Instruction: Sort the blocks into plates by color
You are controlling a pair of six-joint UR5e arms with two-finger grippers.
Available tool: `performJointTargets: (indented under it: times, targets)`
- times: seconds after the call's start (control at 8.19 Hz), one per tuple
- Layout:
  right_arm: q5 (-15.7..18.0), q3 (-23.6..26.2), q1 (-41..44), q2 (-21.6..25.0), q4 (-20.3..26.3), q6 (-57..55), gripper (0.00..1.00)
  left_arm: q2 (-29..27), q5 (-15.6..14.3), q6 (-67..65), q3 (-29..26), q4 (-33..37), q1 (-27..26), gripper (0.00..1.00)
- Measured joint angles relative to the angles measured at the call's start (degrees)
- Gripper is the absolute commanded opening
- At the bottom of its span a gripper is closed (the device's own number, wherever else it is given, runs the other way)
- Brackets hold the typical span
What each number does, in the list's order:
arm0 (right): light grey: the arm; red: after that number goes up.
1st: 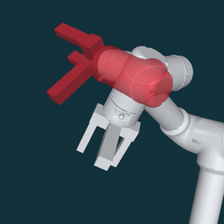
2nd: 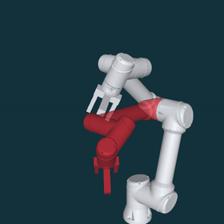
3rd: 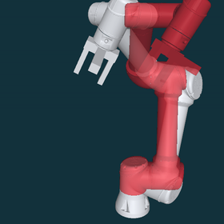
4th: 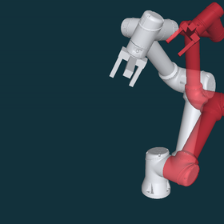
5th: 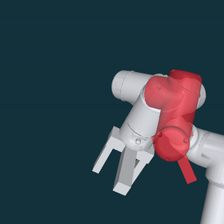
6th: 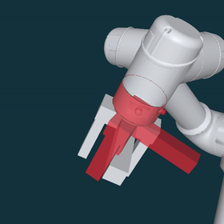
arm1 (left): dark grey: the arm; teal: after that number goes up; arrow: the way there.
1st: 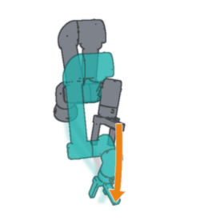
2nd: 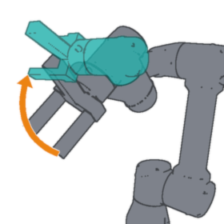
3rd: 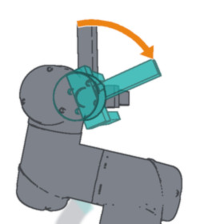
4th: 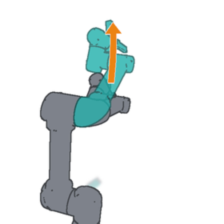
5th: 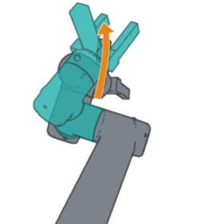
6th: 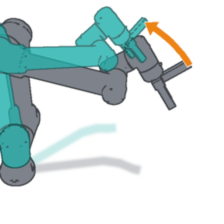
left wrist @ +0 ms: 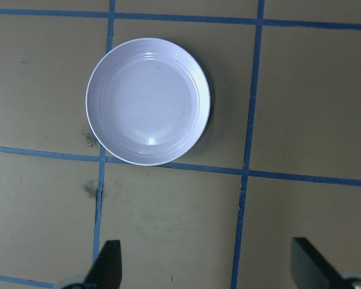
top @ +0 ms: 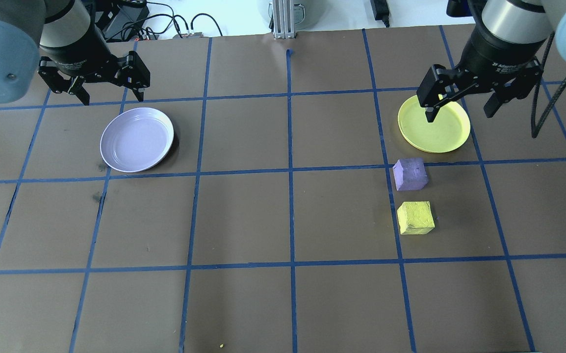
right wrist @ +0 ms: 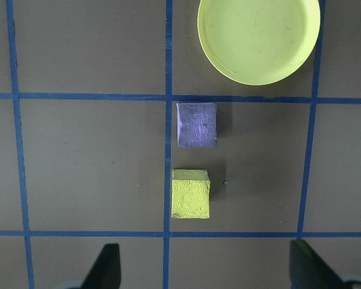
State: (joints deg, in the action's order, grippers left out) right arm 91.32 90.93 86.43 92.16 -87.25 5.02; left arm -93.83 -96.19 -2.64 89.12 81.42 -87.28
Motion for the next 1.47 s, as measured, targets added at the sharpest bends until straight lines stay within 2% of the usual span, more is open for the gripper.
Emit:
performJointTargets:
  times: [0.37,0.73,0.98,1.34,1.47]
  targets:
    - [0.06,2.67,0.10,1.71,-0.44,0.59,1.00,0.26,0.01,0.00,0.97,-0.03,0.00,1.00]
    - [0.15,4.95,-0.02,0.00,-2.65,3.50,0.96,0.57,-0.05,0.00,2.89,-0.46,0.00,1.00]
    - [0.90,11.97,-0.35,-0.83,-6.78,5.49,0.97,0.92,0.01,0.00,3.32,-0.62,-0.02,1.00]
    - [1.09,24.31,-0.85,-1.74,-17.04,6.49,0.98,1.30,-0.18,0.04,3.44,-0.23,-0.02,1.00]
    - [1.01,26.75,-0.94,-3.26,-20.06,6.51,0.98,1.54,0.00,0.02,3.52,-0.04,0.03,1.00]
